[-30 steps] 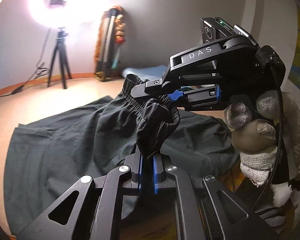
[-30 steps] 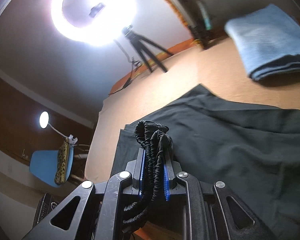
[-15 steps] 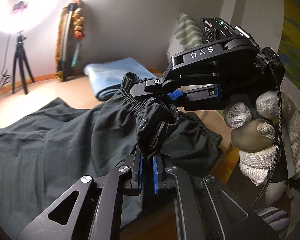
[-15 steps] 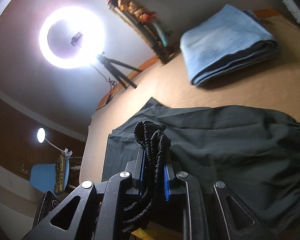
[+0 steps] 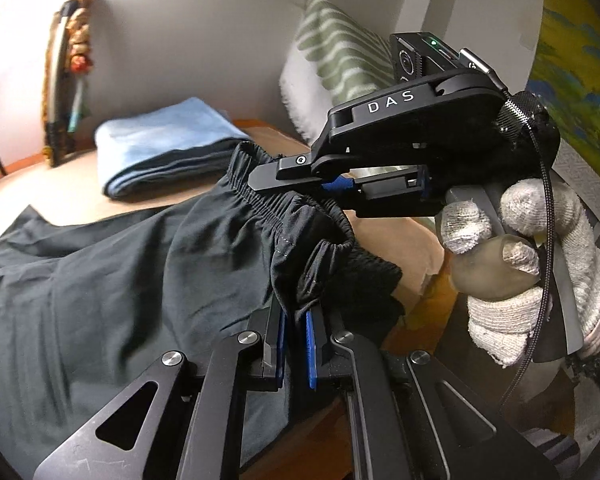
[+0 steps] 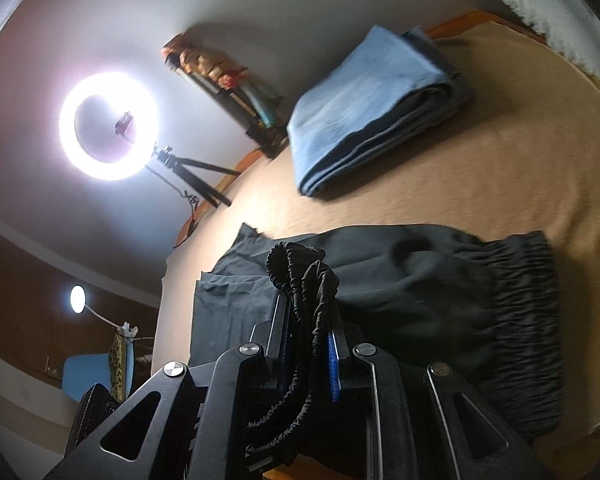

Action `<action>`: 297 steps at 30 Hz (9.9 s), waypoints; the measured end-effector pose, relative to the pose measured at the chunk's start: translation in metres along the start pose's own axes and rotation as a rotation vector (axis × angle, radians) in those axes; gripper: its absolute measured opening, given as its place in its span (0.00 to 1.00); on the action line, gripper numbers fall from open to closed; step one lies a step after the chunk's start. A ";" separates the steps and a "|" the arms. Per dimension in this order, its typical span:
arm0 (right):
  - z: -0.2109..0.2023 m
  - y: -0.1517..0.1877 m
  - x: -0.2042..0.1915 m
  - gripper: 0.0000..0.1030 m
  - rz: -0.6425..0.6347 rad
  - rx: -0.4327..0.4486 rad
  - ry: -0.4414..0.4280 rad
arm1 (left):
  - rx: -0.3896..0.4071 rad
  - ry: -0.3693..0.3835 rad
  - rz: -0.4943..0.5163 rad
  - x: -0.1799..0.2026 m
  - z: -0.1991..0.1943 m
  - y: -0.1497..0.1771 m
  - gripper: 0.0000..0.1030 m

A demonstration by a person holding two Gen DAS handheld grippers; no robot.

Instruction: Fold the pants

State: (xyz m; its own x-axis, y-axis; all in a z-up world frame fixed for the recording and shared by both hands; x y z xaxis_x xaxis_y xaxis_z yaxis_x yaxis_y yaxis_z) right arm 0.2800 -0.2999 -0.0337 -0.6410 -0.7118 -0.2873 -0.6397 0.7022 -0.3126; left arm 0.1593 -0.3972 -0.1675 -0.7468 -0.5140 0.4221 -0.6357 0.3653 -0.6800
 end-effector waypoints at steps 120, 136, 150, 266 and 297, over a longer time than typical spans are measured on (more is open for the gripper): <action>0.246 0.010 -0.255 0.69 -0.589 -0.366 0.152 | 0.164 -0.309 -0.559 -0.243 -0.159 0.091 0.19; 0.325 0.035 -0.272 0.62 -0.758 -0.532 0.463 | 0.187 -0.270 -0.494 -0.227 -0.157 0.083 0.11; 0.318 0.029 -0.260 0.17 -0.722 -0.532 0.460 | 0.170 -0.310 -0.512 -0.233 -0.156 0.083 0.13; -0.021 -0.051 0.081 0.00 -0.171 -0.129 0.429 | -0.109 0.121 -0.067 0.056 0.044 0.018 0.05; -0.064 -0.017 0.005 0.44 -0.342 -0.077 0.391 | -0.034 -0.060 0.017 -0.058 -0.090 0.069 0.41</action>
State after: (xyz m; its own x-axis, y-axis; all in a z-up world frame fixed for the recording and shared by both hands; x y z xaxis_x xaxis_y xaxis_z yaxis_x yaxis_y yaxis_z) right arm 0.2599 -0.3144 0.0279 -0.4912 -0.8516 0.1830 -0.8600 0.4406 -0.2576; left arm 0.1414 -0.2724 -0.1847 -0.7452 -0.5525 0.3732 -0.6300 0.4001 -0.6656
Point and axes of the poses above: each gripper's, at about its wrist camera, not at the fingertips, and z roughly the way its jaws point, x to its right, y to its underside, the point moved 6 cm from there along z, roughly the way its jaws point, and after that the axes turned 12 degrees about -z, right-handed, at the moved point
